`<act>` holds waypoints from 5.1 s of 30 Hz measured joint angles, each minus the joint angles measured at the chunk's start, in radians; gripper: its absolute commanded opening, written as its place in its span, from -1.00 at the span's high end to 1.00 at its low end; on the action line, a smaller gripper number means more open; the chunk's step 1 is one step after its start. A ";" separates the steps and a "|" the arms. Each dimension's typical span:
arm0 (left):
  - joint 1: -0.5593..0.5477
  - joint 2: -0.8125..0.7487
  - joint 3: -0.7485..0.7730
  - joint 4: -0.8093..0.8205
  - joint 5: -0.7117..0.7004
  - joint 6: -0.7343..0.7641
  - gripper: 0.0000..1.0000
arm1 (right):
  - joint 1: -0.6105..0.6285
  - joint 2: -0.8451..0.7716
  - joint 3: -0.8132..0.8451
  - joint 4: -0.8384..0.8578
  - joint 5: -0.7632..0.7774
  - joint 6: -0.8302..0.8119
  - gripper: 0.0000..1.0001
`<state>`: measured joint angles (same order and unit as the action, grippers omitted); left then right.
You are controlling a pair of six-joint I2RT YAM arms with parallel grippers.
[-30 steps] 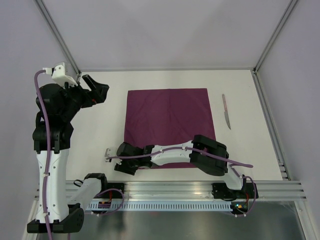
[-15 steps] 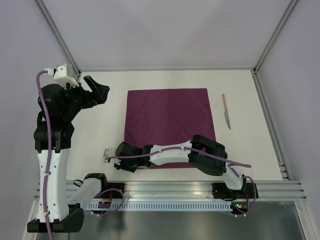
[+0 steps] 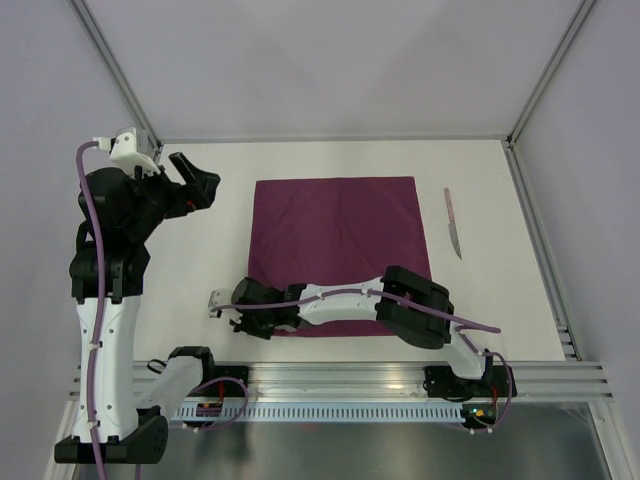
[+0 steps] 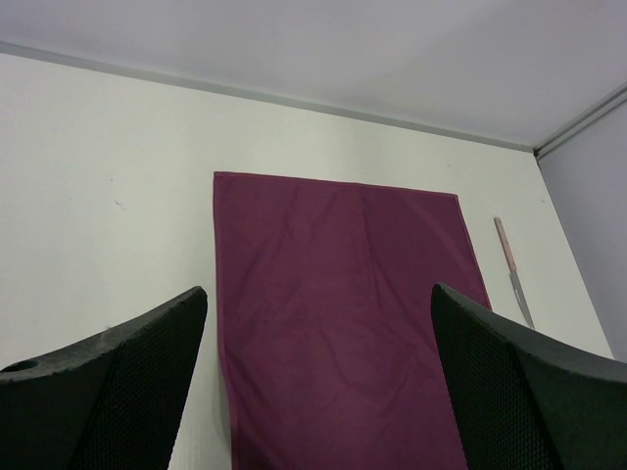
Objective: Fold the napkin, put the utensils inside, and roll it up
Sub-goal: Fold the napkin at the center of the board.
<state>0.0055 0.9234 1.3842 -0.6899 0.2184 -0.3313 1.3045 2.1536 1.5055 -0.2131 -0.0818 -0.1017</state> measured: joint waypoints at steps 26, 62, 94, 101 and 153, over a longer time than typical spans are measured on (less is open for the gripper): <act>0.000 0.017 -0.025 0.007 0.011 0.001 -0.96 | -0.108 -0.154 0.023 -0.069 0.010 -0.004 0.99; 0.000 0.011 -0.273 0.148 0.129 0.000 -0.94 | -0.758 -0.269 -0.150 -0.019 0.058 -0.092 0.99; 0.000 0.010 -0.344 0.199 0.176 0.000 -0.94 | -0.986 -0.109 -0.049 0.041 0.089 -0.101 0.99; 0.000 0.011 -0.344 0.199 0.177 0.000 -0.94 | -1.016 -0.103 -0.021 0.047 0.091 -0.092 0.99; 0.000 0.032 -0.344 0.199 0.180 0.000 -0.93 | -1.162 -0.023 0.051 0.078 0.098 -0.060 0.99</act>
<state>0.0055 0.9558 1.0401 -0.4908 0.3988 -0.3313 0.1421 2.1311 1.5570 -0.1349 0.0166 -0.1616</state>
